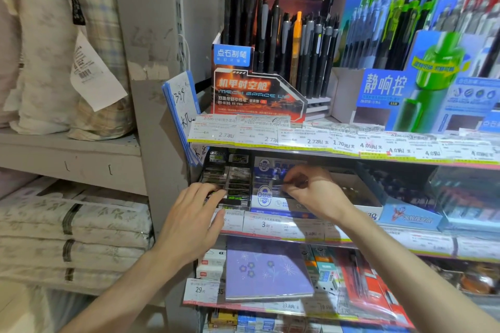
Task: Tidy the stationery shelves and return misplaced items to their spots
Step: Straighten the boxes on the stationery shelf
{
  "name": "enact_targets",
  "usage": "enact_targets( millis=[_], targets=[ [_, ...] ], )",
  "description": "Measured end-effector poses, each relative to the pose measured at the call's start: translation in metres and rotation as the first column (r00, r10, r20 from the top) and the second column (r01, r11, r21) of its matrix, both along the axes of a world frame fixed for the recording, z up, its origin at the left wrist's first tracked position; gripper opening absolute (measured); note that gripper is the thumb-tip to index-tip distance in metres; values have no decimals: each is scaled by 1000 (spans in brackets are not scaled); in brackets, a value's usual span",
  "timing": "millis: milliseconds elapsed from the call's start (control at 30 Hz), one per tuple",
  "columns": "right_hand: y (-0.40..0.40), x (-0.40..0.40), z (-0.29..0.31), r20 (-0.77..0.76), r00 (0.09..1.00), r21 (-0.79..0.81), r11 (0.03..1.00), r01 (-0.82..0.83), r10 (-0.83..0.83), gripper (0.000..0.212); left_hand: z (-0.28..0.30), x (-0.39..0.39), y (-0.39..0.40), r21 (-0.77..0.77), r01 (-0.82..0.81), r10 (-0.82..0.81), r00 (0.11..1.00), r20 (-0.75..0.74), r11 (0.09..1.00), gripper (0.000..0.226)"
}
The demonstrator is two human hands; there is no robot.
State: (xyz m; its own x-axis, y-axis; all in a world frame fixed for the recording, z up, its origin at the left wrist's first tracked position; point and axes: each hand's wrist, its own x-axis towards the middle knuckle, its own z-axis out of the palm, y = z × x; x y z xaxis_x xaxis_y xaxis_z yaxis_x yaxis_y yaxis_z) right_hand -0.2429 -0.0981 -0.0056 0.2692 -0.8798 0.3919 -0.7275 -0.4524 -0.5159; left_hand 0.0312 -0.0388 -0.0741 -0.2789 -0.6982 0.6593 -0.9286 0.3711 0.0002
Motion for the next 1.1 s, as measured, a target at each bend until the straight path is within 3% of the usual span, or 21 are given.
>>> enact_targets(
  millis=[233,600,767,1100],
  targets=[
    [7,-2,0,-70,997,52,998,42,-38,7,0,0,0,-9,9,-9,1000,-13,1000,42],
    [12,29,12,-12,1000,-146,989,20,-23,15,1,16,17,-66,49,-52,998,-40,997,43],
    [9,64,21,-99,992,-70,994,-89,82,15,16,37,24,-186,-20,16,1000,-20,982,46],
    [-14,125,20,-246,955,59,986,-155,164,16,17,53,18,-163,-119,133,988,75,979,47]
  ],
)
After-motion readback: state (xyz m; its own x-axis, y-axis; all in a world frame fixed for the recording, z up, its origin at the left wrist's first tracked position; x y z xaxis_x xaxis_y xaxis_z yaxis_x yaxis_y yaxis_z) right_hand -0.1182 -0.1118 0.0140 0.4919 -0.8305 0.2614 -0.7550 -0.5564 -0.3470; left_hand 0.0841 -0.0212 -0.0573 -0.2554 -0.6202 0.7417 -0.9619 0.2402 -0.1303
